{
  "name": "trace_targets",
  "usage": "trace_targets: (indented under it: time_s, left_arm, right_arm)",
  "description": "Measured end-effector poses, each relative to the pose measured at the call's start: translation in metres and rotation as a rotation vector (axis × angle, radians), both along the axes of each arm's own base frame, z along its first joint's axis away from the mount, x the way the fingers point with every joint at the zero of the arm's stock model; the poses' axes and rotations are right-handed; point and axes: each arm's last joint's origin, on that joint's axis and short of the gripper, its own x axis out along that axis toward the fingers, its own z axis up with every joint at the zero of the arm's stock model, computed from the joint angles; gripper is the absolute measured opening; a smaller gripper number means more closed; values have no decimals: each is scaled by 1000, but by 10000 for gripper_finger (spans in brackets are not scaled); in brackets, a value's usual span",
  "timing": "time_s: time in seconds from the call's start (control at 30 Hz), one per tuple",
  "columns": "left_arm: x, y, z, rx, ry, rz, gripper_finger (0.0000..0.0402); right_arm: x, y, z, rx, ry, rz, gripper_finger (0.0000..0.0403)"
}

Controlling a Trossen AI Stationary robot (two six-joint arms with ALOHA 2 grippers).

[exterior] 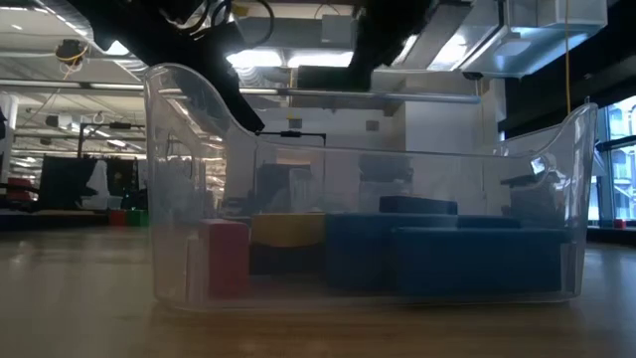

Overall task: Sort blocks by size
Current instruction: Put the green rectangular block into the bottom right transparent bin

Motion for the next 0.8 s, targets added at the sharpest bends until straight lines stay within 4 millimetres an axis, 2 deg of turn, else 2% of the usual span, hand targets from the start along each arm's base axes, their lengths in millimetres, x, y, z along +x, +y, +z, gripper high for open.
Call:
trace_targets:
  time_s: [0.17, 0.33, 0.63, 0.8]
  left_arm:
    - [0, 0, 0, -5, -4, 4, 210]
    - [0, 0, 0, -12, -9, 9, 210]
    - [0, 0, 0, -49, -26, 32, 210]
    - [-1, 0, -2, -71, -23, 48, 210]
  right_arm:
    - [-4, 50, -8, 63, 23, 168, 63]
    - [-6, 82, -28, 118, 3, 258, 62]
    - [-15, 91, -72, 184, -2, 164, 77]
    - [-15, 91, -80, 258, -10, 76, 115]
